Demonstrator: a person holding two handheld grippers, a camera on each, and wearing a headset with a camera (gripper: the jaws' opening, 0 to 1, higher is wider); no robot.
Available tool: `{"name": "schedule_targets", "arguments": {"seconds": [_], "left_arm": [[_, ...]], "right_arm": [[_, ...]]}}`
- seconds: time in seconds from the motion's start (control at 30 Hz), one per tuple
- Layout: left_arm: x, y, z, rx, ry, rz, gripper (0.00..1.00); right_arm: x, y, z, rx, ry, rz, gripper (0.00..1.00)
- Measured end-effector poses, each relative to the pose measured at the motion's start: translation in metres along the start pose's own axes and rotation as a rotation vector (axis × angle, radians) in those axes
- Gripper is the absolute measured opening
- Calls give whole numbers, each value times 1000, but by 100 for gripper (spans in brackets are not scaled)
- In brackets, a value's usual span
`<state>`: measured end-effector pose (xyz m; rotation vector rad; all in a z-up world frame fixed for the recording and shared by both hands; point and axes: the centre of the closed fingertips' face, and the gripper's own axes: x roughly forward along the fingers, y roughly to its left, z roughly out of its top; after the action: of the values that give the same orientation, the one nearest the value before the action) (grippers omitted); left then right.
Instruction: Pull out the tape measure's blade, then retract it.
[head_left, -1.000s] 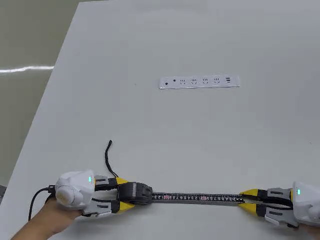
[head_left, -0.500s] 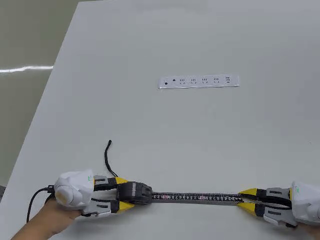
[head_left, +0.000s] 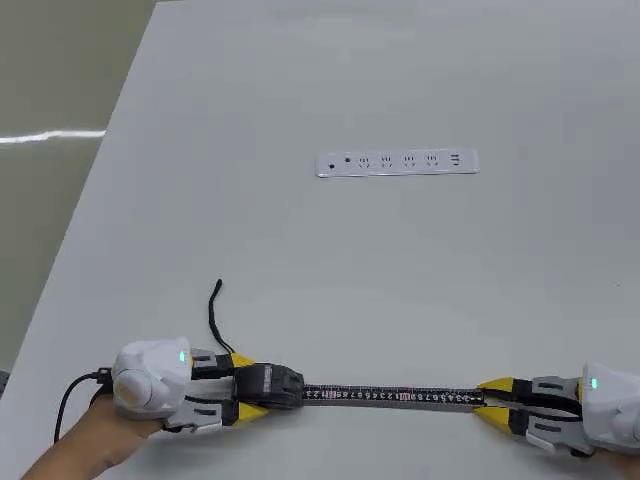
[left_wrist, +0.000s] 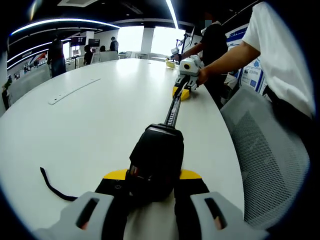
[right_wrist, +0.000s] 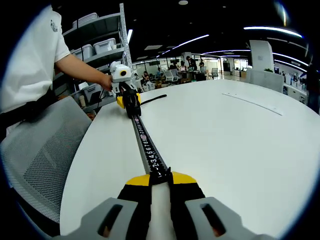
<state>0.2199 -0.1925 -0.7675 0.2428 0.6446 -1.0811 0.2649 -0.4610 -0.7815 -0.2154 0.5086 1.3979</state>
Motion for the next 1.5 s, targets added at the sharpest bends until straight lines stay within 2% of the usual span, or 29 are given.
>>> {"name": "schedule_targets", "arguments": {"seconds": [0.17,0.27,0.5,0.87,1.17,1.5], "left_arm": [[0,1,-1,3,5,1,31],[1,0,0,32,32,7,31],[1,1,-2,14,35,3,32],[3,5,-4,0,37,21,39],[2,5,-1,-19,31,28,44],[0,5,0,-47,31,46,50]], "right_arm": [[0,-1,-1,5,0,0,12],[0,0,-1,11,5,1,13],[0,0,0,40,-4,-5,13],[0,4,0,50,-2,3,20],[-1,1,4,46,-2,-22,27],[-2,1,7,45,-10,-49,31]]}}
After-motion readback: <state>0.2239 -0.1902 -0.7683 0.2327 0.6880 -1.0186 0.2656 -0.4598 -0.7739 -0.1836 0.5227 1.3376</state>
